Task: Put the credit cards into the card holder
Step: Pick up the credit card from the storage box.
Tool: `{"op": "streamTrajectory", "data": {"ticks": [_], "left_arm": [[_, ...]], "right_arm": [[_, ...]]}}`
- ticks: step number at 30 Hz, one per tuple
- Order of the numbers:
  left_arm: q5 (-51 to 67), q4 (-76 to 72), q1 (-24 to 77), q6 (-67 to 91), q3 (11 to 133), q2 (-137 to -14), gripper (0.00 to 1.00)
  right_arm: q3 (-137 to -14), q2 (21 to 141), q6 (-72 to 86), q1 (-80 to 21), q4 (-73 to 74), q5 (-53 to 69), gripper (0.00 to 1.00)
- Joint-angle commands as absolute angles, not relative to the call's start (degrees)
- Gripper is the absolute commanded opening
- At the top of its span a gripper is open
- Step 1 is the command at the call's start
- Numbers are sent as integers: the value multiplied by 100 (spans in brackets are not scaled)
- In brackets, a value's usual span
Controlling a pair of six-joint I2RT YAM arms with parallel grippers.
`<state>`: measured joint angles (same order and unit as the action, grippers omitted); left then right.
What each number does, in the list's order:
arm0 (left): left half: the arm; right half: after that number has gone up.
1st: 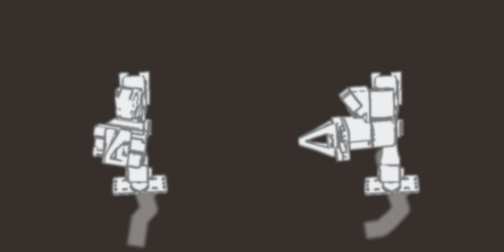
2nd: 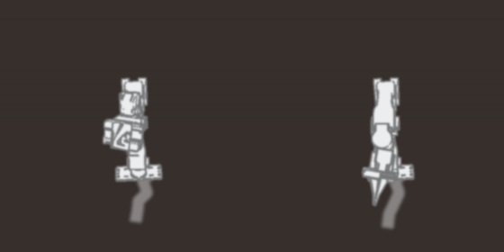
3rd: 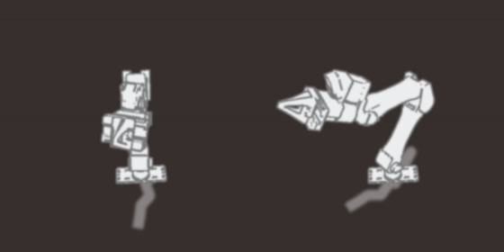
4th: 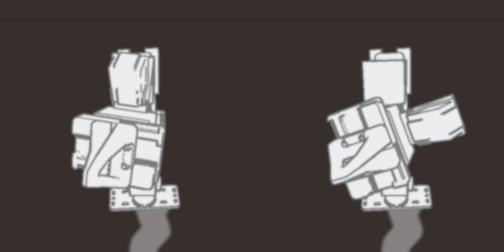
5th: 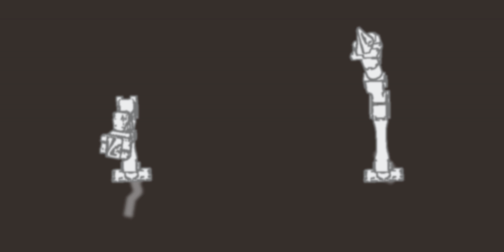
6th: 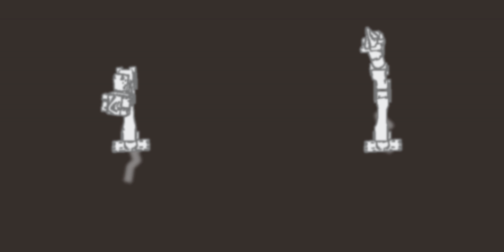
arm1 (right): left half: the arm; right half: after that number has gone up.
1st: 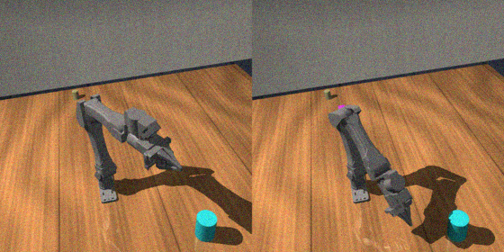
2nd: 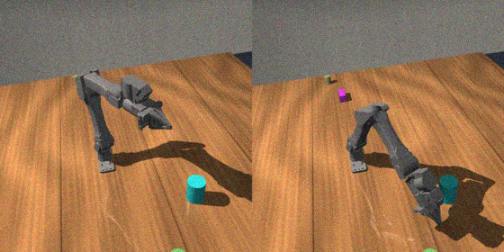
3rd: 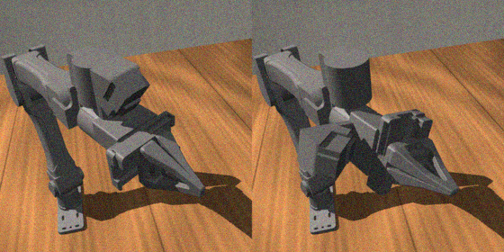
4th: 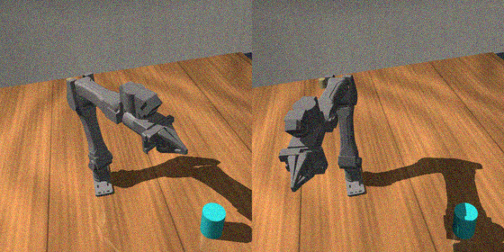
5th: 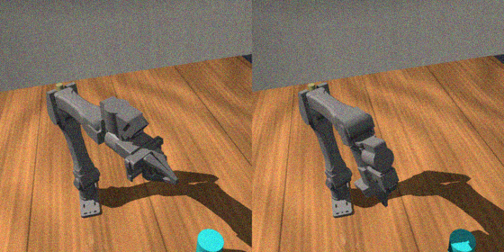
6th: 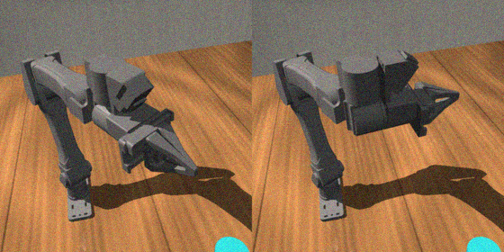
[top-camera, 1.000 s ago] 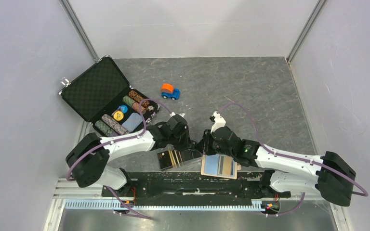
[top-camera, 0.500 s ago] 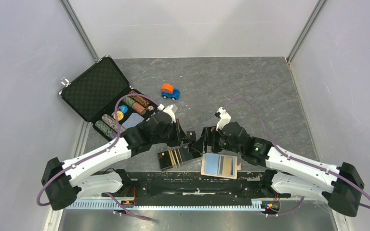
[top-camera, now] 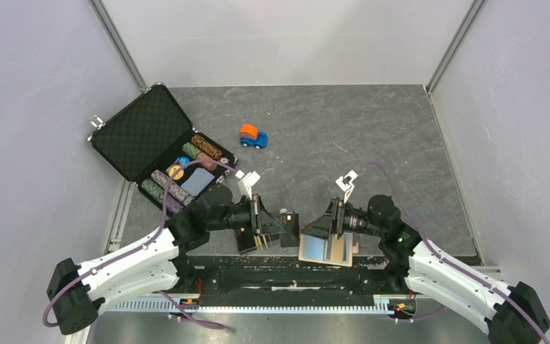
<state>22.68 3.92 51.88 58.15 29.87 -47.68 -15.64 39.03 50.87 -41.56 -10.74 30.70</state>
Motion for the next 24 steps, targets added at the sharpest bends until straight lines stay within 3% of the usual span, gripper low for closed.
{"op": "streamTrajectory", "data": {"ticks": [1, 4, 12, 18, 20, 22, 24], "left_arm": [[2784, -908, 5212, 6376, 2706, -4467, 2], [2791, -1026, 5212, 6440, 2646, -4443, 2], [2840, -1204, 5212, 6526, 2578, -4686, 2], [2865, -1256, 5212, 6554, 2516, -4767, 9], [2896, -1245, 5212, 6574, 2505, -4820, 19], [2906, -1140, 5212, 6590, 2522, -4859, 44], [2773, -853, 5212, 6604, 2572, -4839, 61]], "right_arm": [[-1043, 3932, 6231, -4140, -3412, 4049, 76], [-1011, 4088, 6380, -4165, -3776, 4156, 72], [-1060, 4410, 6556, -4320, -4200, 4124, 48], [-1096, 4726, 6543, -4534, -4314, 4044, 15], [-1143, 4838, 6537, -4535, -4296, 4028, 0], [-1249, 4867, 6458, -4535, -4021, 3949, 0], [-1487, 4832, 6104, -4528, -3169, 3745, 0]]}}
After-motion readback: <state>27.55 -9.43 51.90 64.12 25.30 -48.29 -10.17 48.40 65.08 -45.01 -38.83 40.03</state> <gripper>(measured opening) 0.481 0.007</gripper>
